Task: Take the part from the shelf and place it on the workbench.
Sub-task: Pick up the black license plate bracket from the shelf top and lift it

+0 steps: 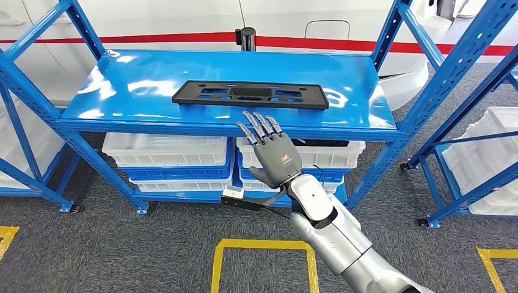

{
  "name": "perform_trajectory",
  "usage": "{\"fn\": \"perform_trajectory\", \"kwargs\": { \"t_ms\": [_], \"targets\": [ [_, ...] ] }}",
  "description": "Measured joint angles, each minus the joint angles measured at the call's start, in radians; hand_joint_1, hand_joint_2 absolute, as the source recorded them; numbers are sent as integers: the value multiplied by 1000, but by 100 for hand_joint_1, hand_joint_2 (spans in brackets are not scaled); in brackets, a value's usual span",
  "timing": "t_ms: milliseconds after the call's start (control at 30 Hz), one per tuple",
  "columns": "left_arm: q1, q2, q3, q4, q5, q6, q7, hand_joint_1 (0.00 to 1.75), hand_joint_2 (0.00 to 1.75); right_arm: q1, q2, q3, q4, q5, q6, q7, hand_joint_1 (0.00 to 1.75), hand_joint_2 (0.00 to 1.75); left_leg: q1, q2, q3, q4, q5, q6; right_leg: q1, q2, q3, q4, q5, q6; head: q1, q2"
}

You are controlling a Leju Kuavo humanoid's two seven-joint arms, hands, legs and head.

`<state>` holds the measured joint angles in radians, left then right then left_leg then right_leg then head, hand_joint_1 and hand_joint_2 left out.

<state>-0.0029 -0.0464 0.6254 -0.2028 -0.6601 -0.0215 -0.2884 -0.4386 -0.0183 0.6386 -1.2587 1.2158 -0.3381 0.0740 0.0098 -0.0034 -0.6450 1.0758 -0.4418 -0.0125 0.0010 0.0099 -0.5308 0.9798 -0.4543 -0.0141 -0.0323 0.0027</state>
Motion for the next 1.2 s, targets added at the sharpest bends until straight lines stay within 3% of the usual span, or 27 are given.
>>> {"fn": "perform_trajectory", "kwargs": {
  "t_ms": [67, 100, 200, 267, 333, 367, 400, 433, 500, 567, 633, 700, 767, 867, 900, 933, 1000, 1033, 1100, 1133, 1200],
  "targets": [
    [-2, 1, 0, 0, -8, 0, 0, 0, 0, -3, 4, 0, 1, 3, -1, 0, 0, 175, -5, 0, 31, -68, 16, 10, 3, 1, 9, 1, -11, 11, 0, 0],
    [-3, 1, 0, 1, -13, 0, 0, 0, 0, -4, 6, 0, 1, 5, -1, 0, 0, 175, -8, 0, 35, -71, 6, 17, 5, 1, 12, 4, -13, 18, 0, 0],
    [-4, 1, 0, 1, -20, 0, 2, 0, 0, -7, 12, 1, 2, 9, -1, 0, 0, 175, -5, 0, 56, -78, 15, 36, 3, 0, 3, 34, -25, 36, 1, 0],
    [-5, 1, 0, 1, -21, 0, 2, 0, 0, -12, 13, 1, 2, 10, -1, 0, 0, 175, -2, -1, 65, -82, 14, 44, -1, -2, -56, 129, -55, 41, 3, 0],
    [-6, 1, 0, 1, -21, 0, 2, 0, 0, -13, 13, 2, 5, 10, -1, 0, 0, 175, -2, -3, 67, -82, 6, 48, -5, -2, -146, 262, -94, 43, 4, 0],
    [-6, 2, 0, 1, -21, 0, 3, 0, 0, -11, 13, 2, 7, 11, -1, 0, 0, 175, -2, -4, 71, -82, 1, 48, -6, -2, -180, 300, -102, 46, 4, 0],
    [-6, 2, 0, 1, -23, 0, 3, 0, 0, -10, 14, 3, 10, 12, -1, 0, 0, 175, -2, -5, 76, -82, -4, 47, -6, -2, -196, 300, -93, 52, 4, 0],
    [-6, 2, 0, 1, -25, -1, 4, 0, 0, -11, 15, 4, 12, 13, -1, 0, 0, 175, -2, -6, 84, -82, -10, 46, -7, -2, -191, 261, -65, 62, 4, 0],
    [-7, 1, 0, 1, -32, -2, 8, 0, 0, -15, 20, 6, 19, 15, 0, 0, 0, 175, -2, -7, 103, -82, -24, 40, -7, -5, -141, 115, 17, 75, 4, 0],
    [-11, 2, 0, 1, -39, -3, 13, 0, 0, -24, 27, 9, 27, 12, -1, 0, 0, 175, -5, -8, 112, -86, -37, 30, -2, -9, -104, 20, 49, 56, 4, 0],
    [-15, 4, 0, 1, -44, -2, 16, 0, 0, -31, 35, 11, 35, 9, -1, 0, 0, 175, -7, -7, 118, -83, -41, 18, 1, -9, -91, 3, 45, 26, 4, 0],
    [-15, 7, 0, 0, -48, -1, 19, 0, 0, -33, 42, 13, 40, 10, -1, 0, 0, 175, -7, -4, 117, -62, -47, 7, -5, -7, -72, -2, 52, 12, 3, 0],
    [-16, 9, 0, 0, -50, -1, 21, 0, 0, -35, 47, 15, 46, 16, -4, 4, 0, 175, -5, -1, 76, 20, -75, -1, -9, -7, -53, -3, 47, 0, 1, 0],
    [-13, 9, 1, 1, -51, -1, 23, 0, 0, -26, 49, 21, 51, 31, -15, 13, 0, 175, -4, 0, -43, 196, -140, -8, -8, -6, -35, -3, 30, -8, 1, 0],
    [-10, 9, 2, 1, -53, -1, 22, 0, 0, -20, 49, 23, 52, 36, -17, 15, 0, 175, -3, 0, -65, 210, -138, -9, -8, -5, -28, -3, 24, -7, 1, 0],
    [-8, 9, 3, 1, -54, 0, 21, 0, 0, -14, 49, 24, 52, 41, -18, 17, 0, 175, -2, 0, -69, 186, -113, -10, -9, -3, -19, -3, 17, -5, 0, 0],
    [-5, 9, 7, 1, -58, 0, 16, 0, 0, -8, 50, 25, 52, 48, -18, 20, 0, 175, 1, 0, -27, 55, -16, -8, -9, 0, 1, -3, 1, 1, 0, 0],
    [-5, 8, 9, 1, -59, 0, 14, 0, 0, -8, 50, 25, 52, 50, -18, 20, 0, 175, 2, 1, -4, -6, 9, -5, -7, 1, 11, -1, -7, 7, 0, 0],
    [-6, 7, 11, 1, -60, 0, 13, 0, 0, -8, 50, 25, 52, 52, -18, 21, 0, 175, 0, 0, 24, -65, 21, 7, -2, 1, 20, 2, -19, 20, 1, 0],
    [-6, 6, 11, 1, -60, 0, 12, 0, 0, -8, 50, 26, 52, 52, -18, 21, 0, 175, -2, 0, 29, -66, 12, 16, 0, 2, 23, 6, -22, 26, 1, 0],
    [-5, 4, 12, 1, -60, 0, 12, 0, 0, -8, 51, 27, 51, 52, -19, 21, 0, 175, -2, 0, 41, -70, 25, 30, -1, 1, 21, 21, -27, 37, 1, 0]
  ]
}}
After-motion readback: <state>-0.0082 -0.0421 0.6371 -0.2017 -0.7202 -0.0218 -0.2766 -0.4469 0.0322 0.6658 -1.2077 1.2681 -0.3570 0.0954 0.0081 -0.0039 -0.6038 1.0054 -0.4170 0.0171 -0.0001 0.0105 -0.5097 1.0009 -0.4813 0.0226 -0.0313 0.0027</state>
